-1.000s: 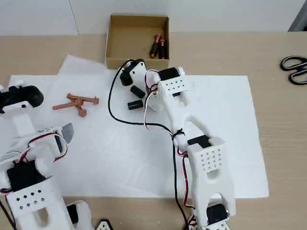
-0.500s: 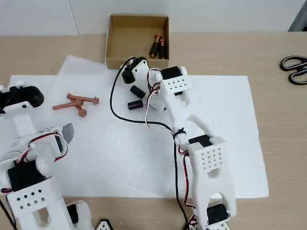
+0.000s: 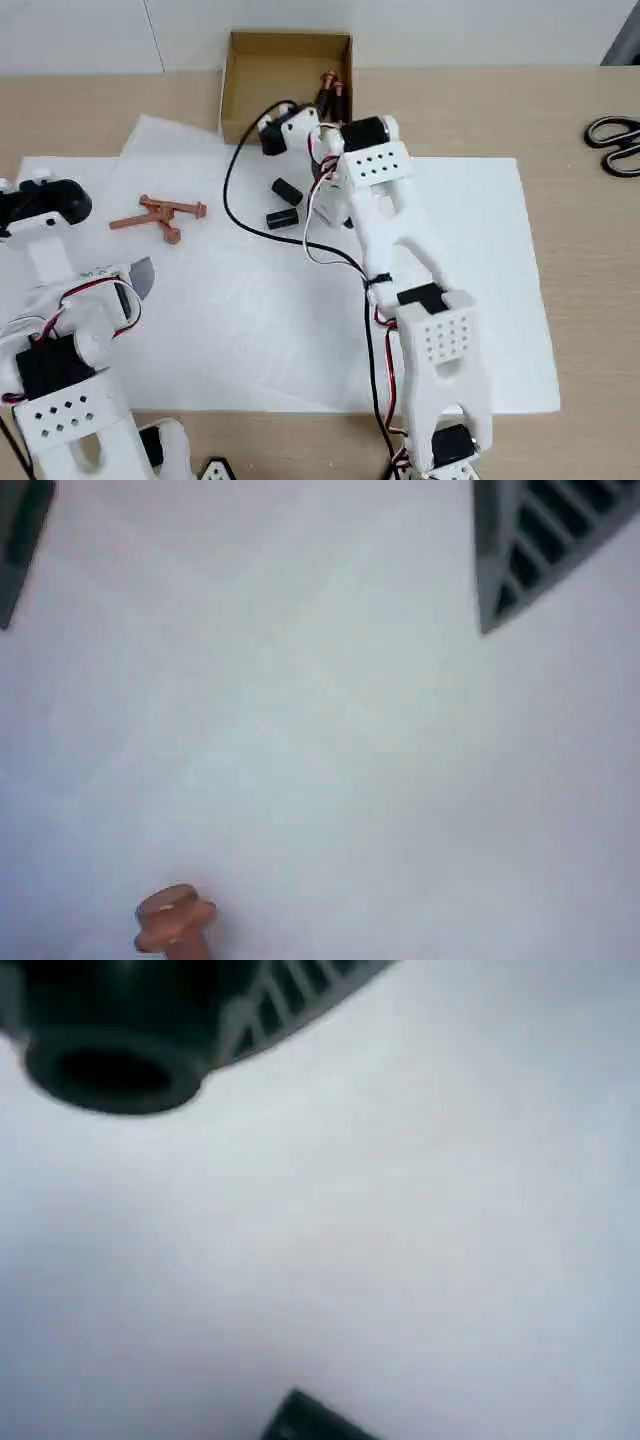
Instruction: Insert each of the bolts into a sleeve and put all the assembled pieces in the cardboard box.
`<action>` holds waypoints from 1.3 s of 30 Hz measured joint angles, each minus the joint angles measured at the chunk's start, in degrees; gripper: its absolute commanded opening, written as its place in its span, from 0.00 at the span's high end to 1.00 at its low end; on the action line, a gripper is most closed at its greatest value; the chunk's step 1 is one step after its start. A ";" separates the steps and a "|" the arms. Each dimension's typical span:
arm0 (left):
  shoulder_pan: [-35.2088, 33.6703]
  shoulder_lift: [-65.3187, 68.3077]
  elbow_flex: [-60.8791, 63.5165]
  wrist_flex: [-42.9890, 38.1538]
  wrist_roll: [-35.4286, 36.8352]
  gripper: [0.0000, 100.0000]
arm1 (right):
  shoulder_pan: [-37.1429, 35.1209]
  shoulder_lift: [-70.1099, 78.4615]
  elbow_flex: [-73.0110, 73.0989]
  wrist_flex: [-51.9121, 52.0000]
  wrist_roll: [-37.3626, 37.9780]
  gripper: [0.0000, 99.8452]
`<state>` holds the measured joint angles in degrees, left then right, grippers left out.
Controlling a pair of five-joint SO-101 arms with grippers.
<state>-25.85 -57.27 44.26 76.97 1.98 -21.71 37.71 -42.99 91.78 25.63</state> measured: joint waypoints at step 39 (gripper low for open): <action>12.92 118.51 -115.08 16.18 -61.63 0.72 | -0.26 -3.16 5.10 3.96 -5.98 1.00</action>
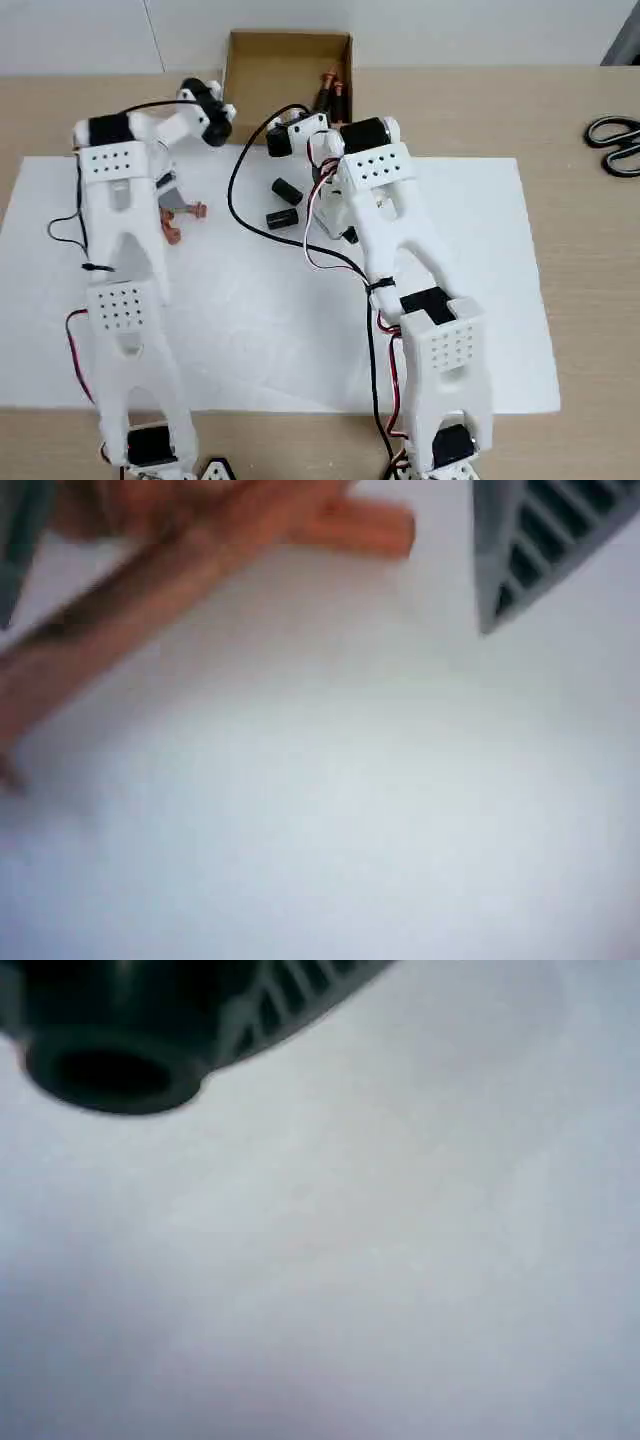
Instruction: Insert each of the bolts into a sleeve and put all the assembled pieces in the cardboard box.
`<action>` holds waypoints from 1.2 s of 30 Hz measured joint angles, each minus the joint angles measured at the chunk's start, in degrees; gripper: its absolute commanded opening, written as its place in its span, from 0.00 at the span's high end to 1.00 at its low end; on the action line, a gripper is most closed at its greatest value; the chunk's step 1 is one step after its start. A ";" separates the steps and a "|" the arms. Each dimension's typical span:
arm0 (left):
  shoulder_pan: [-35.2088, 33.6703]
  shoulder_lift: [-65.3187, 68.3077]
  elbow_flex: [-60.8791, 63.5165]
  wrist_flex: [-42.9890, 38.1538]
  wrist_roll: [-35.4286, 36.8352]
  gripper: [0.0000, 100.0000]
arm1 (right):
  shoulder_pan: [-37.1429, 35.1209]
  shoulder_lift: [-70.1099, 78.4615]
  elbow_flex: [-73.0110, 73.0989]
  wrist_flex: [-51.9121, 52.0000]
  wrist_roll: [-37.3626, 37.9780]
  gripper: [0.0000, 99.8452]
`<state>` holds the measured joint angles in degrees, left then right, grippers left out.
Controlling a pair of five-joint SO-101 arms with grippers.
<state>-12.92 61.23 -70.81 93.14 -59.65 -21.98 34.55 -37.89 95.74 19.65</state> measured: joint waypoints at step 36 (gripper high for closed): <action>6.68 9.76 -13.63 6.24 9.05 1.00 | 0.00 0.00 0.00 0.00 0.00 1.00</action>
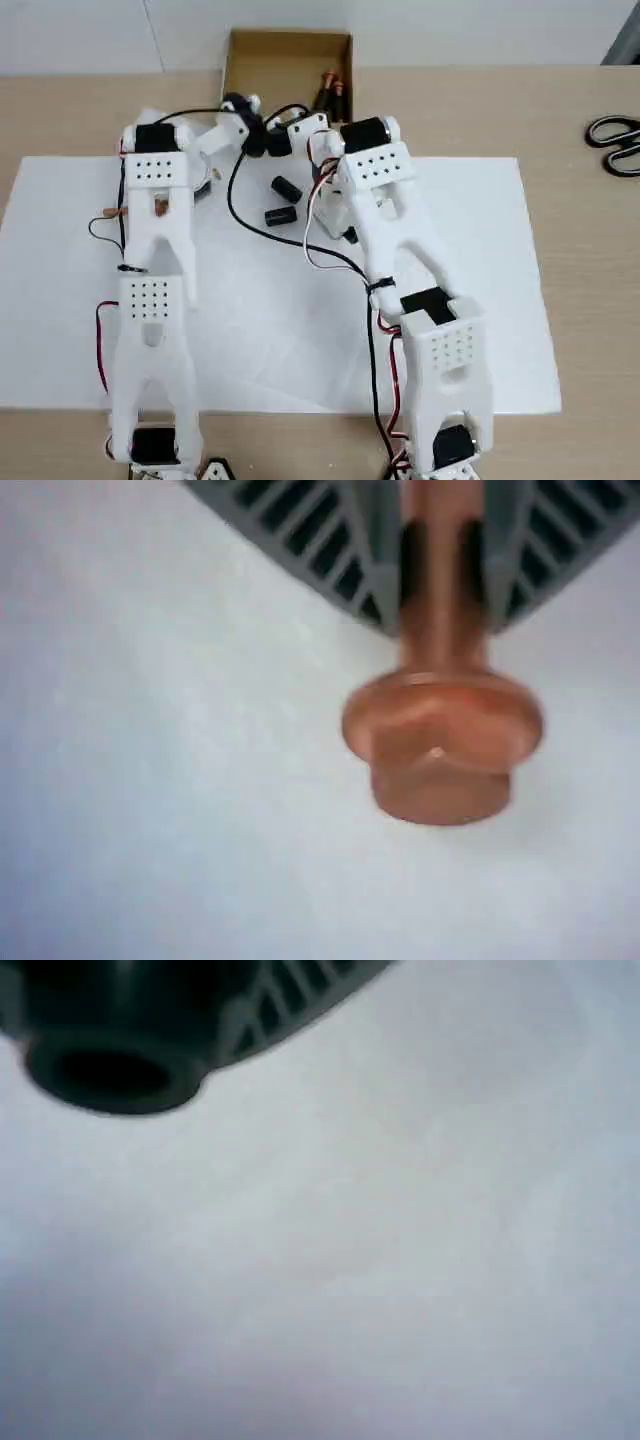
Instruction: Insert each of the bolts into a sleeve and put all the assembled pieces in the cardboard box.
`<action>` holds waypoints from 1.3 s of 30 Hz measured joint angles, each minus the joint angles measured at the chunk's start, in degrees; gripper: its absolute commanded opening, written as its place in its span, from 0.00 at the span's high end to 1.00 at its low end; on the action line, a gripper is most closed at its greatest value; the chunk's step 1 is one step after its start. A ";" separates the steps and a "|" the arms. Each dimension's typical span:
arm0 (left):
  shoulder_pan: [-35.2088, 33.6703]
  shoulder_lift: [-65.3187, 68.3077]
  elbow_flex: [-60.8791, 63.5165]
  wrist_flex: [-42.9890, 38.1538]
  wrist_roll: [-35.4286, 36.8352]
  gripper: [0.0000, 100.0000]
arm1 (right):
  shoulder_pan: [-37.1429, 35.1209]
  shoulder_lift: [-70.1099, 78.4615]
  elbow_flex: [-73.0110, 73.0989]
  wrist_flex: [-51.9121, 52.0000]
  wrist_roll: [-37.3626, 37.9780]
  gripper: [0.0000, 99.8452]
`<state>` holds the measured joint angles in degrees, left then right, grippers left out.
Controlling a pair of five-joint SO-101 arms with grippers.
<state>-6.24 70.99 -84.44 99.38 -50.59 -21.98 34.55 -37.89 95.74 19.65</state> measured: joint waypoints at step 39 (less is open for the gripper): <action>9.41 -99.08 73.41 -2.55 40.70 1.00 | -4.48 -74.11 38.59 -4.57 -3.87 1.00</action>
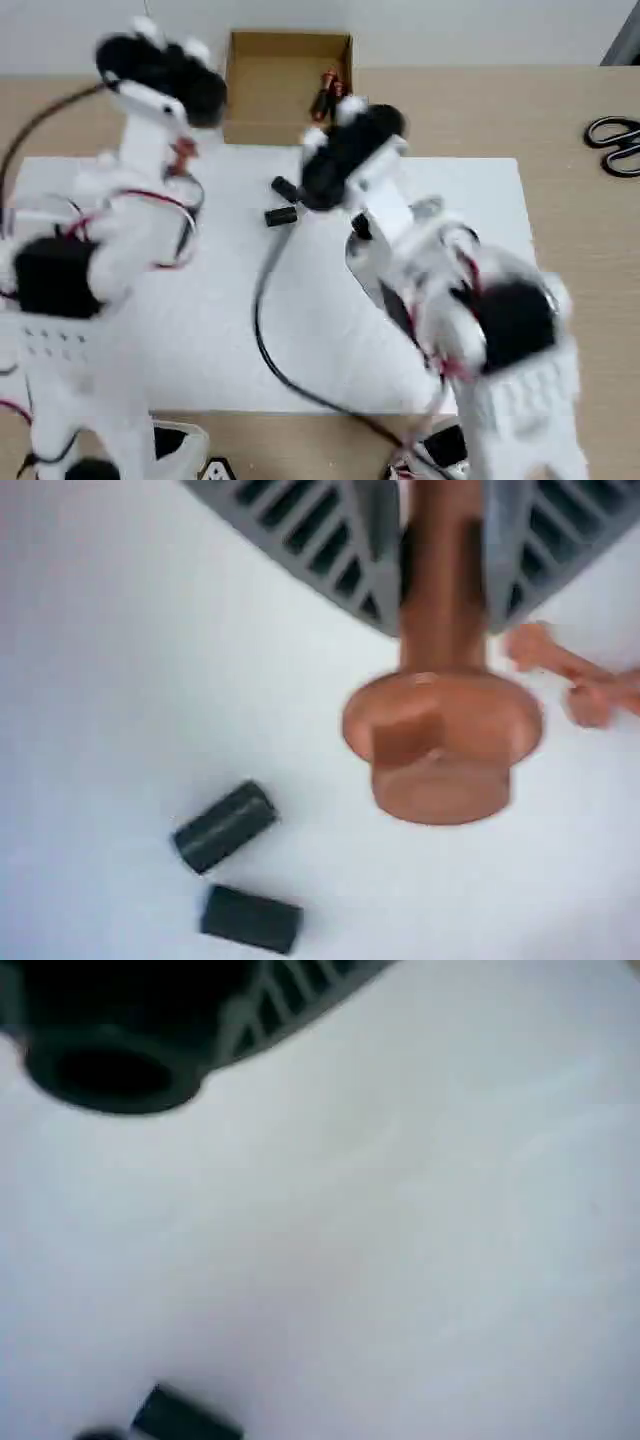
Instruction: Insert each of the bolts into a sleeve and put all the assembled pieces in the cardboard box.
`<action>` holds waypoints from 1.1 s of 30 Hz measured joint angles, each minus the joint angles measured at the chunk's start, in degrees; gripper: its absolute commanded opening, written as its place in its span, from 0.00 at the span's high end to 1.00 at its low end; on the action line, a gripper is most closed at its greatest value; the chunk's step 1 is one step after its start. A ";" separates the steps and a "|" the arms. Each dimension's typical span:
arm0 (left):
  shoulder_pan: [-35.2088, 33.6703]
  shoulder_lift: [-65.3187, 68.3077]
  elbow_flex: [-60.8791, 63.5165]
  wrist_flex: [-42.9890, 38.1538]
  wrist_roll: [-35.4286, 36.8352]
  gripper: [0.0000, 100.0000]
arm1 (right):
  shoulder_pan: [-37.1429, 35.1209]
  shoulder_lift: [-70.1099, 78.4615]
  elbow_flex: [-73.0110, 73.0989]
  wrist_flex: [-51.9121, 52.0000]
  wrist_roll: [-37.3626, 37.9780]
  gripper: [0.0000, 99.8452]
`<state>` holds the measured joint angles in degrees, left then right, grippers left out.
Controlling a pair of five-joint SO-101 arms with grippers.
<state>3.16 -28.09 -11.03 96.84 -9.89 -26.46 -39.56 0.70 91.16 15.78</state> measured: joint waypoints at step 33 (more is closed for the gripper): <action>21.45 -33.85 55.65 -52.40 34.55 1.00 | -5.36 -62.95 86.24 -55.21 -19.34 1.00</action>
<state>24.62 -61.93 44.62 44.44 24.66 -31.82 -102.51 86.95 35.96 -3.56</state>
